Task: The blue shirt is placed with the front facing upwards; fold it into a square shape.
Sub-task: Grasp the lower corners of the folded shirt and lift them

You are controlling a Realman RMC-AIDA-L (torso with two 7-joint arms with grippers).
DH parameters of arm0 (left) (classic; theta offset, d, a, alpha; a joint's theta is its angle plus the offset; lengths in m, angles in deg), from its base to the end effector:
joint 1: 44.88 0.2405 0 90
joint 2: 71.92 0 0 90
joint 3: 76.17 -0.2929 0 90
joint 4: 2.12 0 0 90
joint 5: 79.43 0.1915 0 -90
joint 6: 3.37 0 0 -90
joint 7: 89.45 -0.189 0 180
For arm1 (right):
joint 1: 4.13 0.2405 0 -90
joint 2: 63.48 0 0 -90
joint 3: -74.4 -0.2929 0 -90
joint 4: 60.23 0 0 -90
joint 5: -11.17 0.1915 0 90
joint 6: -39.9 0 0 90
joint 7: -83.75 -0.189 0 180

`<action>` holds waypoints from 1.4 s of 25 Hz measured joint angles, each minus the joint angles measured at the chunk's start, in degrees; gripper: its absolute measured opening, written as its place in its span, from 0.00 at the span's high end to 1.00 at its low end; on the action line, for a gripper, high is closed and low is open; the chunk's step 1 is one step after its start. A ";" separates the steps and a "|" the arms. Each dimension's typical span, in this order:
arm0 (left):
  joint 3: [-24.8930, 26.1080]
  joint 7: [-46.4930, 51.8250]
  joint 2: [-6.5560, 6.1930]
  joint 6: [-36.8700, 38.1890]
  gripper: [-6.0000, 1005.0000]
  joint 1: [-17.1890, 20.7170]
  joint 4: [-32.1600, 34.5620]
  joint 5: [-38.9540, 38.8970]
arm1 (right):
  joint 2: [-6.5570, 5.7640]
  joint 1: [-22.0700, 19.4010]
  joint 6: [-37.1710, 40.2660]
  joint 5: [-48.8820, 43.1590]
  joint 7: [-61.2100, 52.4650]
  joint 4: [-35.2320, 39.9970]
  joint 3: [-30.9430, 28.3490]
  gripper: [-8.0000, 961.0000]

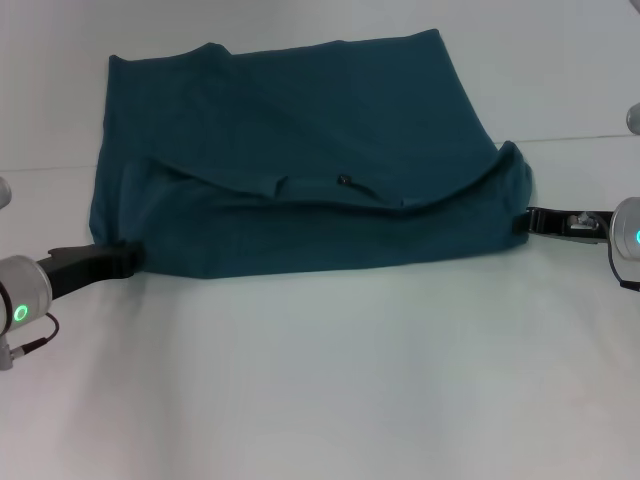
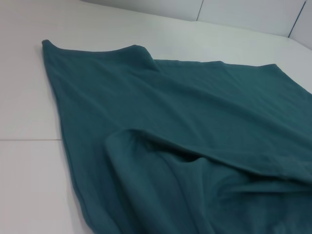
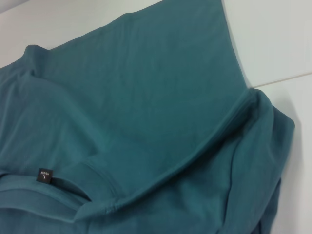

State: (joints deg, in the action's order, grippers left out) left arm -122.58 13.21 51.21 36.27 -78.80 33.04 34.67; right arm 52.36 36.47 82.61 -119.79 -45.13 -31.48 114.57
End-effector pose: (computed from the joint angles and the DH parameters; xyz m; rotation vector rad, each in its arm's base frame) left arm -0.3222 0.4424 -0.0636 -2.0088 -1.1286 -0.3897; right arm 0.3427 0.4635 -0.0286 -1.8598 1.4632 0.3364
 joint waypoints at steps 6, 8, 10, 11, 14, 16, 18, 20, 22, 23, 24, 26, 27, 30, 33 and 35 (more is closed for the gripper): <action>-0.22 -0.09 0.00 -0.74 0.70 -0.09 0.00 0.30 | 0.00 0.00 0.00 0.00 -0.01 0.00 0.00 0.97; -0.25 -0.03 0.00 -0.78 0.80 -0.10 0.00 0.33 | 0.00 0.00 0.00 0.00 -0.01 0.01 -0.01 0.97; -0.26 -0.01 0.00 -0.79 0.95 -0.10 0.01 0.33 | 0.00 0.00 0.00 0.00 -0.01 0.02 -0.04 0.97; -0.27 0.01 0.00 -0.79 0.96 -0.10 0.03 0.33 | 0.00 0.00 0.00 0.00 -0.01 0.04 -0.07 0.97; -0.27 0.07 -0.04 -0.79 0.99 -0.13 0.07 0.33 | 0.00 0.00 0.00 0.00 -0.03 0.12 -0.10 0.97; -0.18 0.07 -0.11 -0.79 0.99 -0.17 0.09 0.33 | 0.00 0.00 0.00 0.00 -0.07 0.12 -0.10 0.97; -0.06 0.07 -0.16 -0.79 0.99 -0.17 0.21 0.33 | 0.00 0.00 0.00 0.00 -0.11 0.14 -0.10 0.97; 0.07 0.14 -0.21 -0.79 0.99 -0.05 0.57 0.33 | 0.00 0.00 0.00 0.00 -0.13 0.16 -0.10 0.97; 0.11 0.25 -0.34 -0.64 0.99 0.10 0.76 0.33 | 0.00 0.00 0.00 0.00 -0.13 0.18 -0.09 0.97; 0.11 0.27 -0.40 -0.52 0.99 0.11 0.80 0.33 | 0.00 0.00 0.00 0.00 -0.13 0.18 -0.09 0.97; 0.13 0.28 -0.43 -0.44 0.99 0.14 0.80 0.33 | 0.00 0.00 -0.01 0.00 -0.14 0.18 -0.09 0.97; 0.21 0.29 -0.43 -0.46 0.99 0.18 0.80 0.33 | 0.00 0.00 -0.04 0.00 -0.14 0.18 -0.09 0.97; 0.32 0.29 -0.40 -0.62 0.98 0.22 0.80 0.32 | 0.00 0.00 -0.06 0.00 -0.14 0.18 -0.08 0.97; 0.62 0.35 -0.37 -0.96 0.94 0.24 0.80 0.13 | 0.00 0.00 -0.08 0.00 -0.14 0.18 -0.08 0.97; 1.26 0.49 -0.31 -1.22 0.89 0.36 0.80 -0.26 | 0.00 0.01 -0.13 0.00 -0.14 0.18 -0.09 0.97; 1.37 0.50 -0.32 -1.09 0.84 0.39 0.72 -0.22 | 0.00 0.05 -0.10 0.00 -0.14 0.18 -0.08 0.97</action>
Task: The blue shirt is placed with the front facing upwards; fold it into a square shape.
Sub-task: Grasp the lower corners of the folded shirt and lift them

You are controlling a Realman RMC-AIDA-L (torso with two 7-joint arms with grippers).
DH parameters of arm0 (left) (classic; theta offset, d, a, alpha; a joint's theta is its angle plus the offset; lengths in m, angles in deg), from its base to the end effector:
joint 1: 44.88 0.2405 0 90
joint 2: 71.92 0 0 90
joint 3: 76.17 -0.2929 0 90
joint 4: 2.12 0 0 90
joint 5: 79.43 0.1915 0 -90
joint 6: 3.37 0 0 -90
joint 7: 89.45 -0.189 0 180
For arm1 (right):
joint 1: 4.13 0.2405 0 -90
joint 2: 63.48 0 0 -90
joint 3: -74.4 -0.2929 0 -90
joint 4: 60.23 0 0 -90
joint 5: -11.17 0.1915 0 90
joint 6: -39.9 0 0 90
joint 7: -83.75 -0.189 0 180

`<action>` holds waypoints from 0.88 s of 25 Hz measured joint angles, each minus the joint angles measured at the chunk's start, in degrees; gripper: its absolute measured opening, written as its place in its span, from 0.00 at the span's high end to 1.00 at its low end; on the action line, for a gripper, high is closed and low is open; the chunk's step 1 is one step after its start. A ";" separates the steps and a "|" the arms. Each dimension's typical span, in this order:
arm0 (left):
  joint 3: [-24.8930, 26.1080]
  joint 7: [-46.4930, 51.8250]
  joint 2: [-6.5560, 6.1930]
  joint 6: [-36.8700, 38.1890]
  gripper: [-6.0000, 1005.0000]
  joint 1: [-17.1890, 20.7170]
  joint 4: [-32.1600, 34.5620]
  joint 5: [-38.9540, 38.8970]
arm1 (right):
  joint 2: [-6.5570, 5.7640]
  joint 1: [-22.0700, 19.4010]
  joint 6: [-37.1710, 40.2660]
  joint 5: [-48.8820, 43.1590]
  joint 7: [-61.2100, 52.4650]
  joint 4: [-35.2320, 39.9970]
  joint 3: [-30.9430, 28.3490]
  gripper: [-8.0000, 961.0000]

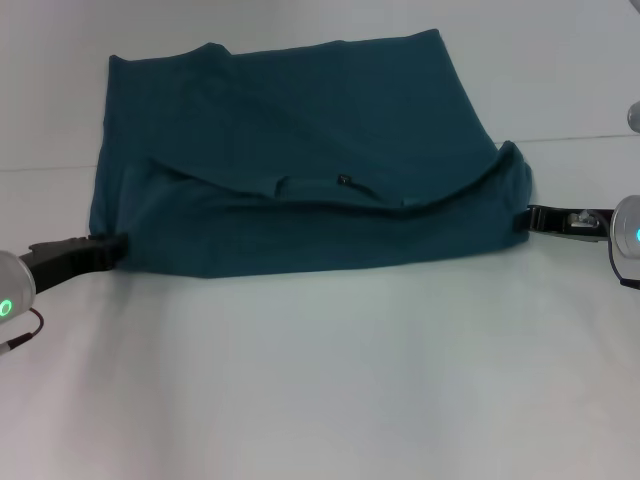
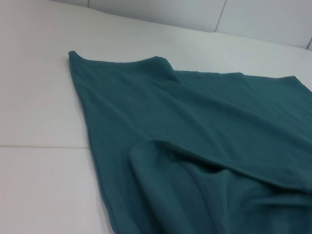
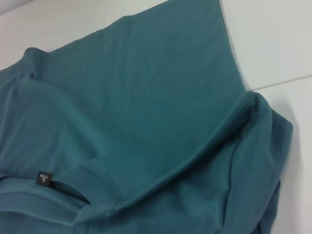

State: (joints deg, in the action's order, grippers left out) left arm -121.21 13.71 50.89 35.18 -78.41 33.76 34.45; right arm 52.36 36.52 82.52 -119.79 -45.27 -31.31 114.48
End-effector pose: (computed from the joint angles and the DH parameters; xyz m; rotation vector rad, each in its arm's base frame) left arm -0.3295 0.4456 -0.0512 -1.9520 -1.1376 -0.4004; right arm 0.3422 0.4646 -0.0274 -1.8557 1.4616 0.3403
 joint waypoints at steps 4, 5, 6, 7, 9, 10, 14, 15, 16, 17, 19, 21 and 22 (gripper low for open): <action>-0.61 -0.08 -0.01 -0.12 0.75 -0.24 -0.75 0.37 | 0.00 0.02 0.05 -0.01 0.00 0.00 0.00 0.97; -0.68 -0.17 0.04 -0.13 0.73 -0.30 -0.89 0.38 | 0.00 0.03 0.05 0.00 0.00 0.00 0.00 0.97; -0.75 -0.25 0.07 -0.13 0.68 -0.38 -1.02 0.39 | 0.00 0.04 0.07 0.00 0.00 0.00 0.00 0.97; -0.77 -0.28 0.06 -0.13 0.64 -0.41 -1.08 0.39 | 0.00 0.04 0.07 0.00 0.00 0.00 0.00 0.97; -0.96 -0.33 0.06 0.02 0.54 -0.46 -1.11 0.41 | 0.00 0.04 0.08 0.00 0.00 0.00 0.00 0.97; -1.23 -0.34 0.07 0.07 0.50 -0.46 -1.12 0.42 | 0.00 0.04 0.09 -0.01 0.00 0.00 0.00 0.97; -2.11 -0.43 0.22 0.01 0.31 -0.46 -1.22 0.49 | 0.00 0.04 0.10 0.00 0.07 0.00 0.00 0.97; -2.75 -0.47 0.24 -0.07 0.26 -0.43 -1.23 0.50 | 0.00 0.04 0.11 0.00 0.10 0.00 0.00 0.97; -3.07 -0.47 0.24 -0.12 0.26 -0.42 -1.23 0.50 | 0.00 0.04 0.11 -0.01 0.11 0.00 0.00 0.97; -3.48 -0.47 0.24 -0.15 0.25 -0.40 -1.23 0.51 | 0.00 0.04 0.11 0.00 0.12 0.00 0.00 0.97; -4.13 -0.48 0.29 -0.16 0.25 -0.40 -1.17 0.53 | 0.00 0.04 0.11 0.00 0.13 0.00 0.00 0.97; -4.51 -0.51 0.38 -0.18 0.24 -0.38 -0.95 0.54 | 0.01 0.04 0.10 -0.01 0.16 0.00 0.00 0.97; -4.54 -0.54 0.42 -0.19 0.24 -0.35 -0.88 0.55 | 0.03 0.03 0.10 -0.01 0.18 -0.01 0.00 0.97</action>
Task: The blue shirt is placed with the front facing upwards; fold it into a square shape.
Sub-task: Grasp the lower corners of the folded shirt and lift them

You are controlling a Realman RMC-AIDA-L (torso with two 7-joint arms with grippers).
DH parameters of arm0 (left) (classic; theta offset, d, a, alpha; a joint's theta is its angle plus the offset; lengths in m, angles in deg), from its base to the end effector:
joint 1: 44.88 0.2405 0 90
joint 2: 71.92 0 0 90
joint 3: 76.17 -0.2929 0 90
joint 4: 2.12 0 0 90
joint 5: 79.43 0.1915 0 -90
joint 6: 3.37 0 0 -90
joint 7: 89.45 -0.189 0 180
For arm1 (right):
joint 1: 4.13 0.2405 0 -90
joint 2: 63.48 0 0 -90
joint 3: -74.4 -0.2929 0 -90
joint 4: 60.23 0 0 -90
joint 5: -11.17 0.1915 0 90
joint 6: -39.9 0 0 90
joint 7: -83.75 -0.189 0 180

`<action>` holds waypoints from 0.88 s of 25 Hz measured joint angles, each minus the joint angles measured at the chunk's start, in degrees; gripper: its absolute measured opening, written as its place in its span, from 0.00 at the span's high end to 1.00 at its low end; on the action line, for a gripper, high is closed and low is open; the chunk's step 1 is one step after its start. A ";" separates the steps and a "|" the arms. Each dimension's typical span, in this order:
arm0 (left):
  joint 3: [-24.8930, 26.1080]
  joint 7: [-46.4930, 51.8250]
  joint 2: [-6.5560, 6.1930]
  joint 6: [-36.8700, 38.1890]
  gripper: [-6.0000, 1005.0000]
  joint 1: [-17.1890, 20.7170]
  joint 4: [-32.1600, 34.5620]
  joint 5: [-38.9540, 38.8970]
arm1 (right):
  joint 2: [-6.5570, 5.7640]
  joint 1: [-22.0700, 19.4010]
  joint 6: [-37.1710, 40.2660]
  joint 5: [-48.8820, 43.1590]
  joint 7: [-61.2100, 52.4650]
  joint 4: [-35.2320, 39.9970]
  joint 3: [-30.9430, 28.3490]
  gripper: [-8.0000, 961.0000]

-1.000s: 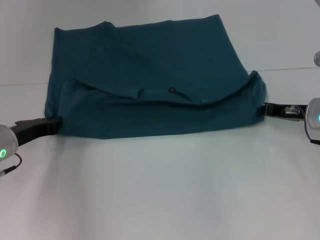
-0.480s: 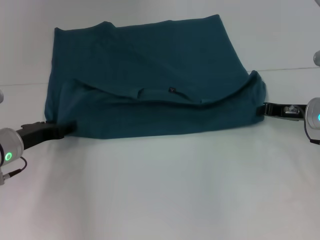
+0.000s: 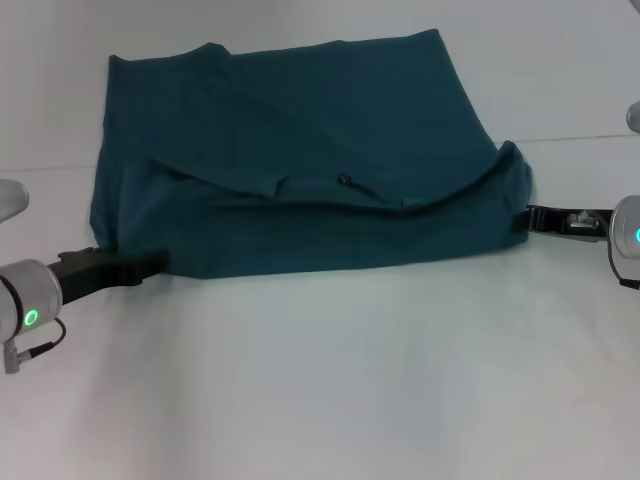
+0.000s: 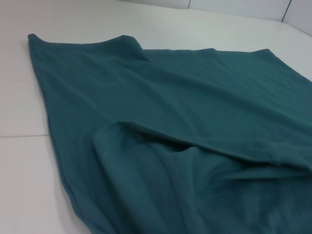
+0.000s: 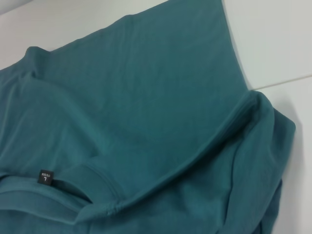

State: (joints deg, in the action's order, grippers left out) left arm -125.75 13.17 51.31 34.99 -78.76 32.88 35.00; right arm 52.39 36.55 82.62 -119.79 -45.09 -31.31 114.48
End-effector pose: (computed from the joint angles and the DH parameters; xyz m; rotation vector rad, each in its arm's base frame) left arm -0.3203 0.4407 -0.0716 -2.0441 -1.0965 -0.3436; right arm 0.3416 0.4645 -0.0280 -1.8601 1.4593 0.3393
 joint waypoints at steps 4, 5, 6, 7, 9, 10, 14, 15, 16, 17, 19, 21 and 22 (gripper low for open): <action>0.28 -0.07 0.09 -0.79 0.26 0.09 0.16 0.01 | 0.12 -0.07 0.05 0.00 0.11 0.00 0.00 0.97; 0.28 -0.03 0.09 -0.89 0.29 0.06 0.05 0.01 | 0.16 -0.08 0.08 0.00 0.13 0.00 0.00 0.97; 0.30 0.01 0.09 -0.97 0.31 0.03 -0.04 0.03 | 0.19 -0.08 0.09 0.00 0.17 0.00 0.00 0.97; 0.31 0.07 0.09 -0.98 0.34 0.03 -0.09 0.03 | 0.21 -0.08 0.09 0.00 0.19 0.00 0.00 0.97; 0.34 0.15 0.08 -0.98 0.39 0.02 -0.11 0.03 | 0.23 -0.08 0.09 0.00 0.23 0.00 0.00 0.97; 0.37 0.21 0.08 -1.00 0.41 0.01 -0.12 0.03 | 0.23 -0.08 0.09 0.00 0.24 0.00 0.00 0.97; 0.45 0.27 0.08 -1.08 0.55 -0.02 -0.14 0.03 | 0.17 -0.08 0.09 0.00 0.25 0.00 0.00 0.97; 0.45 0.27 0.08 -1.16 0.60 -0.02 -0.15 0.03 | 0.16 -0.09 0.09 0.00 0.25 0.00 0.00 0.97; 0.45 0.28 0.08 -1.25 0.65 -0.03 -0.16 0.03 | 0.16 -0.08 0.09 0.00 0.26 0.00 0.00 0.97; 0.45 0.31 0.08 -1.44 0.69 -0.07 -0.16 0.03 | 0.13 -0.10 0.09 0.00 0.26 0.00 0.00 0.97; 0.42 0.34 0.08 -1.58 0.76 -0.11 -0.18 0.03 | 0.12 -0.14 0.09 0.00 0.26 0.00 0.00 0.97; 0.42 0.35 0.08 -1.69 0.82 -0.12 -0.18 0.03 | 0.07 -0.26 0.09 0.01 0.26 0.00 0.00 0.97; 0.45 0.35 0.08 -1.81 0.86 -0.12 -0.17 0.03 | 0.04 -0.39 0.09 0.09 0.26 0.00 0.00 0.97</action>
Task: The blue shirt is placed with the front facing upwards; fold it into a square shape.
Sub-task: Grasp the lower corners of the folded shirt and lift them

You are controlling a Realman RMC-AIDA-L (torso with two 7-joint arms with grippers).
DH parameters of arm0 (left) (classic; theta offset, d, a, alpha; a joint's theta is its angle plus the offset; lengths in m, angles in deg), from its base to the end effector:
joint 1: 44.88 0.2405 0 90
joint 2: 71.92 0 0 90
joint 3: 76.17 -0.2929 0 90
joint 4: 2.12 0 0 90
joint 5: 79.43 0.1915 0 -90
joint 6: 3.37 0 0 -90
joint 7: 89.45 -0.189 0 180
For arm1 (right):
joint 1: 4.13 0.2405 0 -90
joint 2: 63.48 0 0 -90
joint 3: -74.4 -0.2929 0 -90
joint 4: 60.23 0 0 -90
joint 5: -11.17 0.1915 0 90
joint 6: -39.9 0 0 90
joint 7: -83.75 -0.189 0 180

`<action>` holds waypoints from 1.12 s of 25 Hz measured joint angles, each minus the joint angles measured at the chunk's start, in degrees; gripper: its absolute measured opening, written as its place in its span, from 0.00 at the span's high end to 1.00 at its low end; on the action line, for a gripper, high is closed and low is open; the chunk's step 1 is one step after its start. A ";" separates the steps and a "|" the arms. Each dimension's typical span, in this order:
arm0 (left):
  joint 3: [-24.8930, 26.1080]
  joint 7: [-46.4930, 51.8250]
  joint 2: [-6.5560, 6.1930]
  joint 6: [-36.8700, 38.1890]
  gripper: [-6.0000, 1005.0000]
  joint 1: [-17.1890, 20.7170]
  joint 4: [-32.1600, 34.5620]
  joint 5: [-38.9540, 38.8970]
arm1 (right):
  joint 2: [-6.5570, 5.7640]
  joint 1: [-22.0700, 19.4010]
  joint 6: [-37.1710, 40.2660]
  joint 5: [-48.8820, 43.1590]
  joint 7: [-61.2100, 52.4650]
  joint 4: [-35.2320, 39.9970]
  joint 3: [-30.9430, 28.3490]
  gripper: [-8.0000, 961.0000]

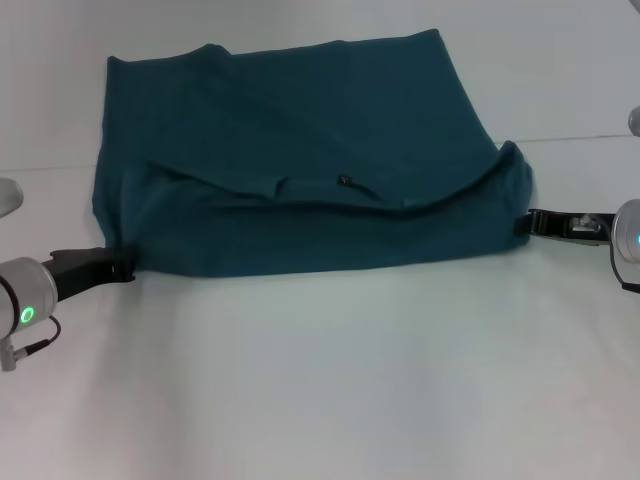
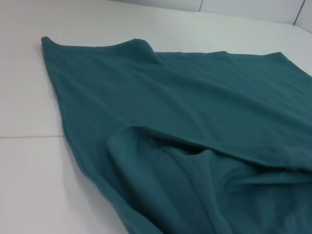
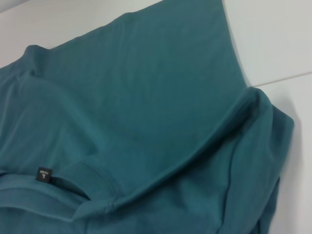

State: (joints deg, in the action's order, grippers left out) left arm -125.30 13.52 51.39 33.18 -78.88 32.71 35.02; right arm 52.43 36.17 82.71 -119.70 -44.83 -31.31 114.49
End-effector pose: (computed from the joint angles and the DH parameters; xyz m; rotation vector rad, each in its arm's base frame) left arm -0.3241 0.4435 -0.0682 -2.0070 -1.1039 -0.3394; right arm 0.3442 0.4621 -0.0285 -1.8592 1.4626 0.3359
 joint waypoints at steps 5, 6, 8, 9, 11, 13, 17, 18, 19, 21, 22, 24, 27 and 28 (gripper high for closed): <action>0.27 0.10 -0.12 -0.04 0.93 0.27 0.44 -0.02 | -0.06 -0.79 0.94 0.57 0.00 1.14 0.00 0.97; 0.37 0.19 -0.18 0.39 0.93 0.48 0.71 -0.02 | 0.00 -1.08 1.36 0.63 0.00 1.81 0.00 0.97; 0.68 0.54 -0.31 1.62 0.94 1.03 1.42 -0.03 | 0.32 -2.02 2.68 0.97 0.01 3.78 0.00 0.97; 0.88 0.77 -0.34 2.68 0.94 1.54 2.00 -0.05 | 0.48 -2.60 3.53 1.43 0.15 4.82 0.03 0.97; 1.56 1.35 -0.45 5.10 0.94 2.52 3.32 -0.06 | 0.68 -3.64 5.07 2.50 0.82 6.30 0.05 0.97; 2.68 1.77 -0.57 7.75 0.94 3.58 4.59 -0.07 | 0.62 -4.36 6.53 3.53 1.94 6.80 0.04 0.97; 5.74 2.04 -0.71 14.90 0.94 5.83 7.34 -0.05 | 0.60 -6.46 10.94 5.59 5.66 8.69 0.01 0.97; 6.50 2.36 -0.75 17.21 0.94 6.49 8.16 0.07 | 0.73 -6.96 11.90 5.78 6.29 9.25 0.01 0.97; 7.03 2.71 -0.80 19.00 0.94 7.09 8.83 0.28 | 0.86 -7.67 12.88 5.87 6.85 10.06 0.01 0.97; 8.20 3.55 -0.85 23.03 0.94 8.46 10.68 0.97 | 1.03 -8.93 15.24 5.93 7.87 11.48 0.00 0.97; 8.69 3.78 -0.87 24.72 0.94 9.15 11.54 1.18 | 1.04 -9.48 16.25 5.93 8.19 12.09 0.00 0.97; 9.89 4.00 -0.89 29.10 0.94 10.35 12.97 1.56 | 1.03 -10.74 18.29 5.94 8.71 13.27 -0.01 0.97; 12.91 4.03 -1.00 34.97 0.94 11.31 14.27 3.35 | 0.98 -12.55 21.35 5.83 9.17 15.20 0.06 0.97; 14.14 4.05 -1.09 36.96 0.94 11.39 14.41 4.46 | 0.98 -13.20 22.33 5.72 9.47 15.81 0.09 0.97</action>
State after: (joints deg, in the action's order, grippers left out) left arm -111.16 17.57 50.30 70.14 -67.49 47.13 39.49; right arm 53.41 22.97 105.04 -113.99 -35.36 -15.50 114.57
